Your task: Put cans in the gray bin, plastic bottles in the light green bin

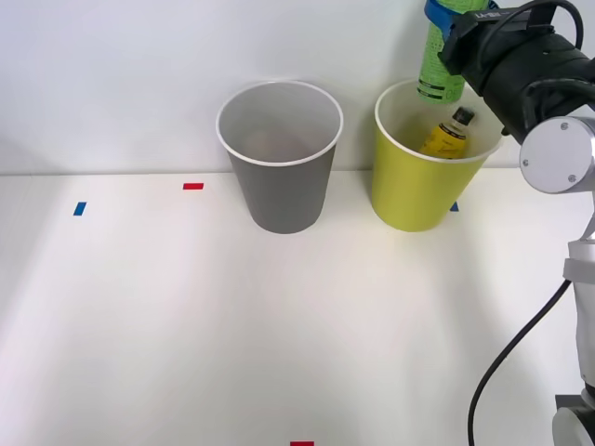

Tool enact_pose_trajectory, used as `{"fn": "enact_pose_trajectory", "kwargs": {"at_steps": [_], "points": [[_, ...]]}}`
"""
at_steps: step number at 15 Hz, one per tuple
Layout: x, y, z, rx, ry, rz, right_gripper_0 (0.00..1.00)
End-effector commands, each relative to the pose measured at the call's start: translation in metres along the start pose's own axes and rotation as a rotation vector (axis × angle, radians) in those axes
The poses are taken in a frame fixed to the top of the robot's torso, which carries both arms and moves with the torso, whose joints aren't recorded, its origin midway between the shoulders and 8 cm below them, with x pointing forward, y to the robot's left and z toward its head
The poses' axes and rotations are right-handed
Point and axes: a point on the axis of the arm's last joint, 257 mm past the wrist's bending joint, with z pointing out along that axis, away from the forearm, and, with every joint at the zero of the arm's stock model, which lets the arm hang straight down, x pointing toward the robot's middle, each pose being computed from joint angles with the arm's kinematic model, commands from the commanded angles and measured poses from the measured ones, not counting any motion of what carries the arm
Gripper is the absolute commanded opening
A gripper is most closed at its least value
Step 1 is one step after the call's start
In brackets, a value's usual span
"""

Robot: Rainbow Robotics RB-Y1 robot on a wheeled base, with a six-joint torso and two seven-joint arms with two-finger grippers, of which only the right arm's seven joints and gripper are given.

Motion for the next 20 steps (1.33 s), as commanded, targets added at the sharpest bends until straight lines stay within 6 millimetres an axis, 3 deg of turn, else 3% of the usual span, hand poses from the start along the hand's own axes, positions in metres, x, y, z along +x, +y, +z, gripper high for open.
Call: {"fn": "enact_pose_trajectory", "kwargs": {"at_steps": [1, 6, 7, 8, 9, 16, 18, 20], "points": [[0.019, 0.002, 0.011, -0.005, 0.042, 0.014, 0.00], [0.028, -0.006, 0.020, 0.014, 0.050, 0.017, 0.00], [0.028, -0.008, 0.020, 0.019, 0.047, 0.017, 0.20], [0.028, -0.007, 0.020, 0.020, 0.047, 0.017, 0.75], [0.027, -0.008, 0.020, 0.021, 0.046, 0.016, 1.00], [0.019, -0.004, 0.019, 0.026, -0.010, -0.001, 1.00], [0.015, 0.000, 0.001, 0.025, -0.061, -0.022, 1.00], [0.009, 0.009, -0.029, 0.016, -0.088, -0.051, 1.00]]}}
